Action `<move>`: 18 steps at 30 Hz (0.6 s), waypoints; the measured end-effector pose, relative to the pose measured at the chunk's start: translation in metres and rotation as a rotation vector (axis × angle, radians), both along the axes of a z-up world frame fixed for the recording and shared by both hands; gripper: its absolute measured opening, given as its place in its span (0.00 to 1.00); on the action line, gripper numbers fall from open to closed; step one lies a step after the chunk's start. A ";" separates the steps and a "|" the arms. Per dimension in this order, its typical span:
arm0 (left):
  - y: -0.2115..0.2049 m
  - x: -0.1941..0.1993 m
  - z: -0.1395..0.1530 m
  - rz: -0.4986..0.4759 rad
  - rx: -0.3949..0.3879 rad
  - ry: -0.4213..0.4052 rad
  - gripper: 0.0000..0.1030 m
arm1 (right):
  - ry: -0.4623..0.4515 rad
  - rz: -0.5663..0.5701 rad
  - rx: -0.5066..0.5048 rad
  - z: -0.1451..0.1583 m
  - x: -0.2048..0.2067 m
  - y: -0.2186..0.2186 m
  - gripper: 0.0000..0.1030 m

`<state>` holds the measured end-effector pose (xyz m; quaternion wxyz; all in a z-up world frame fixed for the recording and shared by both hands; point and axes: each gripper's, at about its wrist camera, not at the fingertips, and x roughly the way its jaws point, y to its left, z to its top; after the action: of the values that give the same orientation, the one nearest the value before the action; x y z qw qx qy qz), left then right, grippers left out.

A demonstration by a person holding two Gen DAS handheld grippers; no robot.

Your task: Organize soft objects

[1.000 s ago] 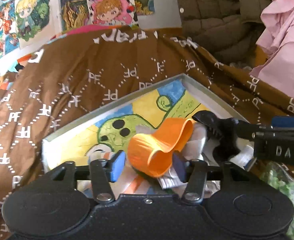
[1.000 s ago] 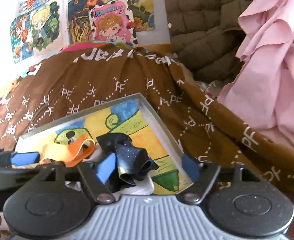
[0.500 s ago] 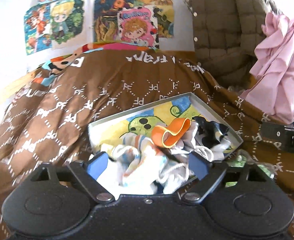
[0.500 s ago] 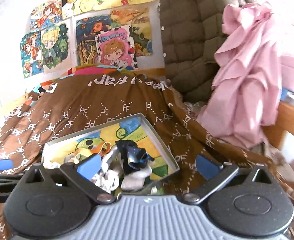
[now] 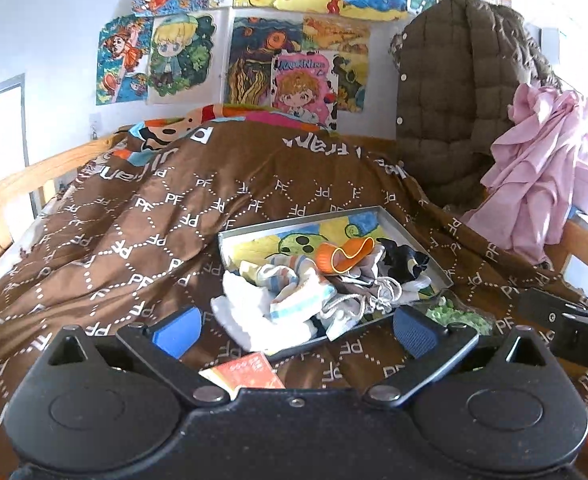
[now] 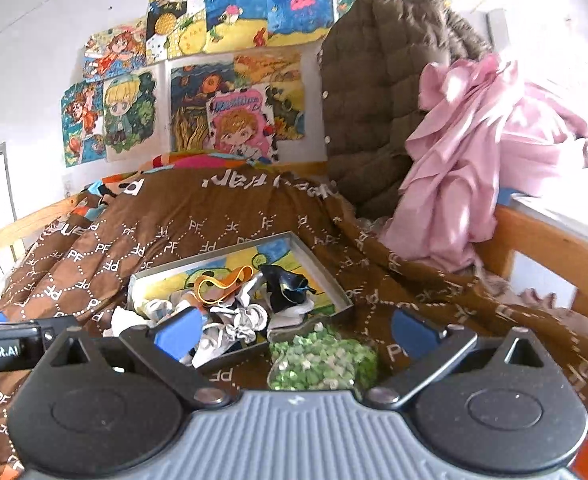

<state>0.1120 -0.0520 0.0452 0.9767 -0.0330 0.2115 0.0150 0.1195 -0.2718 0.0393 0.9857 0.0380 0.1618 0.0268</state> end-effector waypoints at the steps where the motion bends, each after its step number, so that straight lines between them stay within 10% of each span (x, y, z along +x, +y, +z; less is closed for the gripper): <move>1: 0.001 -0.007 0.000 0.003 0.002 -0.004 0.99 | -0.001 -0.003 0.003 0.000 -0.008 0.001 1.00; 18: 0.019 -0.084 -0.035 0.104 -0.033 0.039 0.99 | 0.086 -0.040 0.082 -0.026 -0.085 0.013 1.00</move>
<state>0.0284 -0.0327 0.0099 0.9697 -0.0595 0.2286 0.0627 0.0345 -0.2592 0.0135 0.9759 0.0828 0.2017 0.0120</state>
